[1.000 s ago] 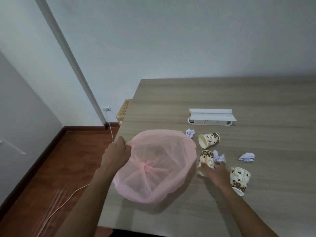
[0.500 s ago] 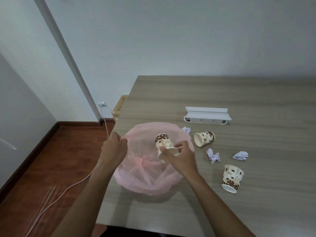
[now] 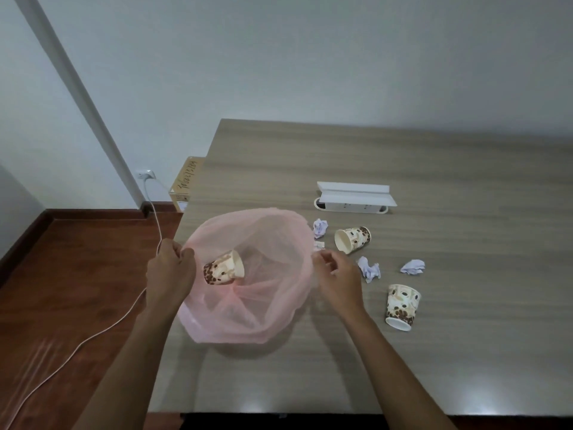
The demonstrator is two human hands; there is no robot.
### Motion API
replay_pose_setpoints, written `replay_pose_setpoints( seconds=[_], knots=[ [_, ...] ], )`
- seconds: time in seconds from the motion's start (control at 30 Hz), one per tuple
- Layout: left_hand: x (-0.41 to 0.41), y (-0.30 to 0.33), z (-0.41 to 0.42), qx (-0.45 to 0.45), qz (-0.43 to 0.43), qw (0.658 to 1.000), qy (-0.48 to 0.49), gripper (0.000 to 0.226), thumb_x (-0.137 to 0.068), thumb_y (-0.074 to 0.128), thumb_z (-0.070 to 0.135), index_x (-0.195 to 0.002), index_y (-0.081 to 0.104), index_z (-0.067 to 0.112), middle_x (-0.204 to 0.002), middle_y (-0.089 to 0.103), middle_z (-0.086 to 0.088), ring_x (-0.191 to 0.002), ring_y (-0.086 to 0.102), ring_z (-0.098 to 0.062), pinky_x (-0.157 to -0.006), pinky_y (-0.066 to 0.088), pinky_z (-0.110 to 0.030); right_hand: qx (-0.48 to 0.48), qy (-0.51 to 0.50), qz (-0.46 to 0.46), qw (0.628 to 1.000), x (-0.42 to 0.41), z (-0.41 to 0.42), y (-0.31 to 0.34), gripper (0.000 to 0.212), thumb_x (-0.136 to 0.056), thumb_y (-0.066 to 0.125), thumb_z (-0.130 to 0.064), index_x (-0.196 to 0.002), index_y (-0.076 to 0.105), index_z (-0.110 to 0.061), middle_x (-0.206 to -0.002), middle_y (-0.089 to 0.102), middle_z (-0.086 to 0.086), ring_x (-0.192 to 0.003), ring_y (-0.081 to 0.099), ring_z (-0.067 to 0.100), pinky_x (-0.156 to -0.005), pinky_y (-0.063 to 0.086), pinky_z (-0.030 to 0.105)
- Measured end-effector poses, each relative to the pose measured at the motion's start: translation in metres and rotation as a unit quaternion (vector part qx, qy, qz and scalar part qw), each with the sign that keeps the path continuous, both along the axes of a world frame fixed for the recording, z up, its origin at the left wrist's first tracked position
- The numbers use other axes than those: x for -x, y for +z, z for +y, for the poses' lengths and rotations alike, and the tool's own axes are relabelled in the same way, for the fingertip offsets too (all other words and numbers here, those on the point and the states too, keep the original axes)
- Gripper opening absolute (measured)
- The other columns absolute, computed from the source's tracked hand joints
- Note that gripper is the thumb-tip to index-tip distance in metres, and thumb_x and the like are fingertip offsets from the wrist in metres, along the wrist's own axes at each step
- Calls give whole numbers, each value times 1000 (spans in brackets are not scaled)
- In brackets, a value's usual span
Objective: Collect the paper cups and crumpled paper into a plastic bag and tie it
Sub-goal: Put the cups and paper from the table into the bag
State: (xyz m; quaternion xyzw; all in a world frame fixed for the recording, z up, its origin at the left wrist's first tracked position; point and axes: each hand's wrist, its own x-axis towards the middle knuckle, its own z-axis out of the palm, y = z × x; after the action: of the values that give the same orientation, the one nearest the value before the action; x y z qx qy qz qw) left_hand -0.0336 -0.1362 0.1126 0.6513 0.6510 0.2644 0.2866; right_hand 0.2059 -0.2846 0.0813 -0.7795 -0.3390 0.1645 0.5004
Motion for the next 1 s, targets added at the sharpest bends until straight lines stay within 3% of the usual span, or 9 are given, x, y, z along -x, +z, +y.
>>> replay_pose_setpoints(
  seconds=[0.17,0.33,0.53,0.67,0.7,0.77,0.87,0.93,1.0],
  knots=[
    [-2,-5,-14,7,-7,1000,19,12,-94,47,19,-90,49,8,-88,59,-13,-85,56,-35,-76,47,-44,90,-63,52,993,-42,5,-50,8,-89,60,-26,-93,62,-19,-98,65,0,-95,62,21,-84,47,34],
    [-20,-10,-39,-1,-14,999,51,12,-93,48,15,-91,50,4,-86,58,-12,-82,54,-32,-72,40,-38,187,-1,47,981,-66,18,-97,34,-91,57,-19,-124,58,-12,-126,59,13,-116,56,29,-96,43,37],
    [-52,-17,-65,-5,-10,996,94,12,-94,49,15,-92,50,3,-78,54,-6,-79,52,-30,-70,41,-39,191,114,-55,973,-90,55,-123,58,-84,54,-10,-141,48,-19,-141,49,9,-131,43,31,-107,38,41],
    [-64,-27,-72,-53,-2,994,96,12,-94,53,13,-86,50,5,-71,52,5,-73,50,-28,-65,34,-35,226,151,-179,945,-113,96,-143,51,-89,51,-23,-140,51,-24,-151,40,14,-136,39,37,-109,38,48],
    [-67,-28,-73,-61,-4,993,98,13,-94,54,13,-85,50,6,-71,53,5,-73,50,-27,-65,34,-35,241,167,-189,937,-117,103,-148,46,-90,51,-22,-136,54,-22,-147,44,15,-131,45,39,-105,42,48],
    [-71,-31,-75,-68,-6,993,99,14,-94,54,14,-83,50,6,-71,55,4,-71,51,-27,-64,35,-36,223,192,-227,928,-117,105,-156,34,-89,43,-17,-114,66,-11,-120,61,19,-105,60,41,-86,50,46],
    [-78,-33,-82,-58,-9,994,89,14,-95,53,16,-84,50,9,-73,57,2,-71,54,-25,-61,36,-35,177,196,-286,921,-109,88,-168,22,-77,44,-6,-80,66,-5,-83,64,17,-75,64,39,-65,53,44],
    [-83,-32,-87,-52,-8,995,82,12,-95,52,16,-84,50,9,-73,58,1,-70,55,-24,-59,36,-34,180,207,-272,922,-106,76,-169,21,-73,48,-3,-79,67,-9,-82,66,14,-73,65,36,-64,52,38],
    [-88,-30,-91,-51,-9,996,75,13,-95,52,16,-84,49,9,-72,58,2,-68,54,-22,-59,34,-34,174,160,-189,953,-105,67,-167,20,-82,49,-6,-87,67,-14,-89,66,14,-83,63,34,-70,47,36]
  ],
)
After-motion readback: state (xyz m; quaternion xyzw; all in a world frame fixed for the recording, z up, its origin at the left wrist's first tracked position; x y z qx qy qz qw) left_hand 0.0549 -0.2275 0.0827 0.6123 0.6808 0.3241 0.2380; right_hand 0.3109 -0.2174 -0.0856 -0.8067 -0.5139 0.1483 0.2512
